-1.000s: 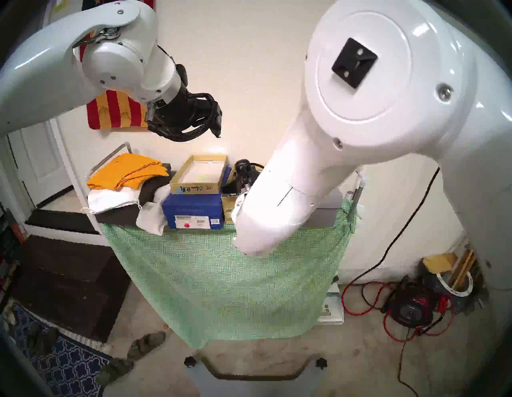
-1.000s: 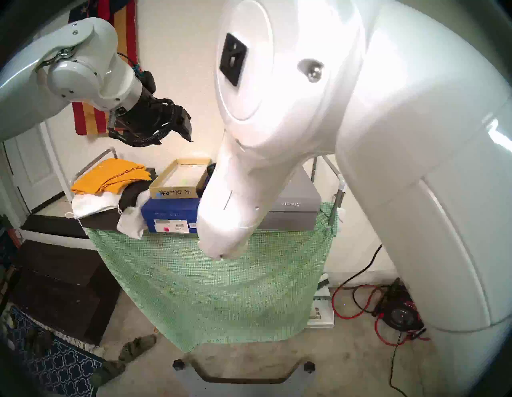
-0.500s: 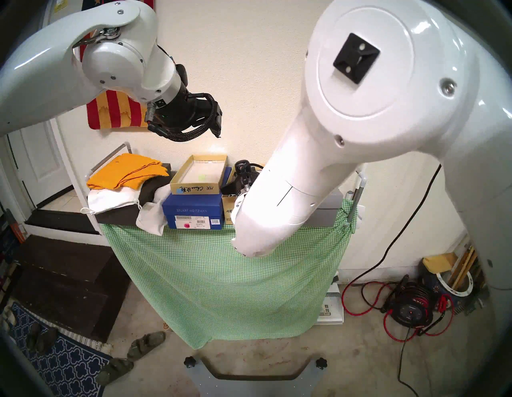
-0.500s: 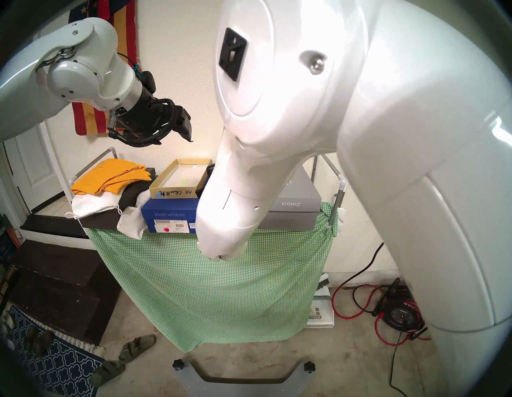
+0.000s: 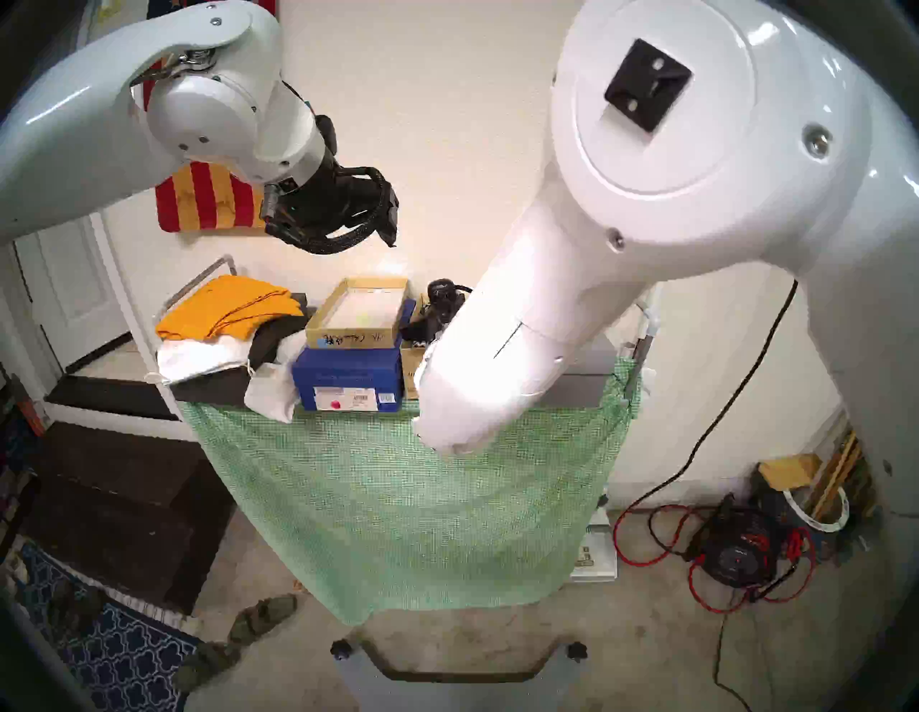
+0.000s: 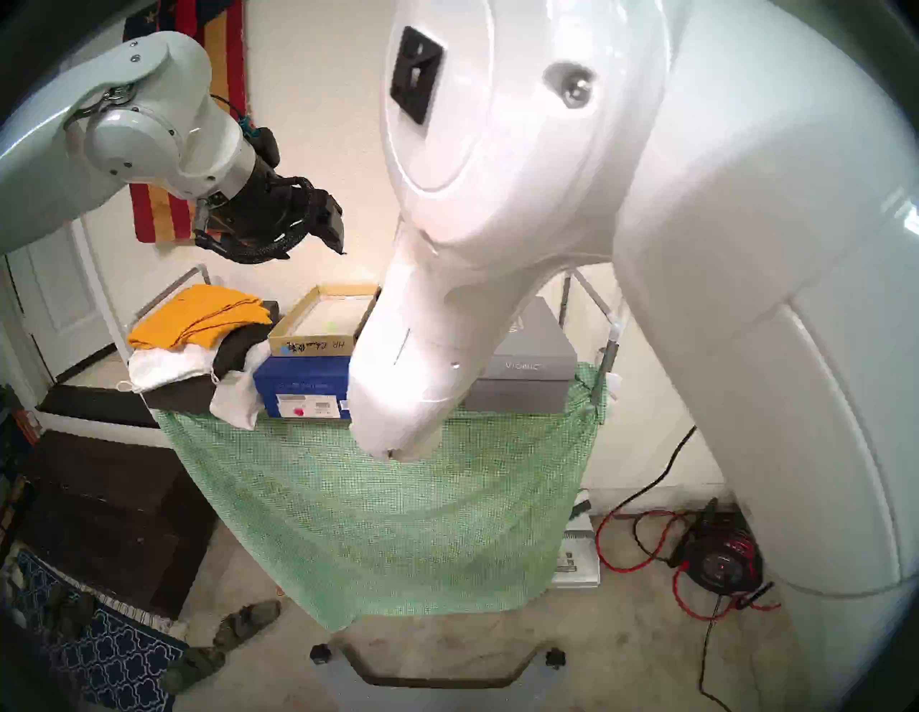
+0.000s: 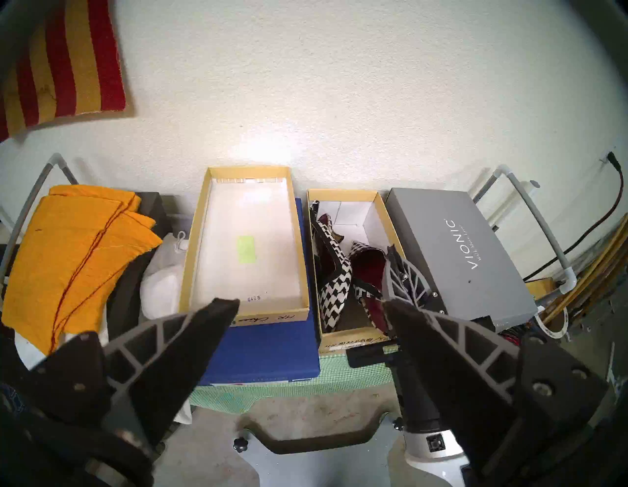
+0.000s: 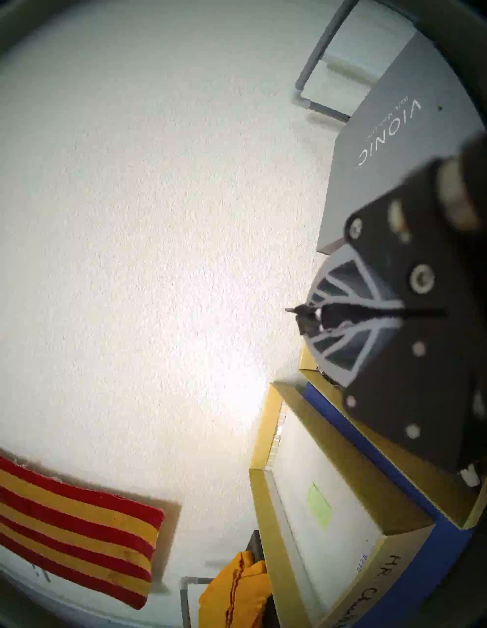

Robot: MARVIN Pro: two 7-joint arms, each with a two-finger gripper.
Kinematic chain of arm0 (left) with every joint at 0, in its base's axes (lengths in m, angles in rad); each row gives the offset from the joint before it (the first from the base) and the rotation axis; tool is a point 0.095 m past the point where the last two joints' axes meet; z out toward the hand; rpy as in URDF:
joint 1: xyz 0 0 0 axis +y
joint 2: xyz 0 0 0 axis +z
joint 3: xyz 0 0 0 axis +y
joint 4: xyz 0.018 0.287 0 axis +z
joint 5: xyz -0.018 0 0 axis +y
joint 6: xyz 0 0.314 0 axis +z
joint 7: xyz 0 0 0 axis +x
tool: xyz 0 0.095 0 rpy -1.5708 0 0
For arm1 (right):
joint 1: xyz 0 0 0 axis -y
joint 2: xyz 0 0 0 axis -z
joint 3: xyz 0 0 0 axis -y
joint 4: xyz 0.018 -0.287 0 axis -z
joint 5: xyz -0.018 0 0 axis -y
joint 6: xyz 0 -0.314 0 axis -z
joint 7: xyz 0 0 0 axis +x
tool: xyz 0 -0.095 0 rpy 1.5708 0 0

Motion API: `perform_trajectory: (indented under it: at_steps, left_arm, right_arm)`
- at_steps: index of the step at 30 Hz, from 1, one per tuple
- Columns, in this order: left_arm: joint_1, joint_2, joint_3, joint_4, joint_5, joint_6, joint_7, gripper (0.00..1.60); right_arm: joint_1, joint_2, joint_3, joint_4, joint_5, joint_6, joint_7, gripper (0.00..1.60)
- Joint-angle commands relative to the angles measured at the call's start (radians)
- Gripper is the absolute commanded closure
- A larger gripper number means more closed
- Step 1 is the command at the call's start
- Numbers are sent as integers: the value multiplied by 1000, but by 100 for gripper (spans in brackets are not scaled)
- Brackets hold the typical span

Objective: Take shoe out of the box

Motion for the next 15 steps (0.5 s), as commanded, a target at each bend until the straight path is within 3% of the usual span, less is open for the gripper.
perform_trajectory:
  at_steps: [1, 15]
  left_arm:
    - [-1, -1, 0, 0, 0, 0, 1, 0]
    - [-1, -1, 0, 0, 0, 0, 1, 0]
  right_arm:
    - [14, 1, -13, -39, 68, 0, -101, 160]
    - [-24, 1, -101, -89, 134, 0, -102, 160]
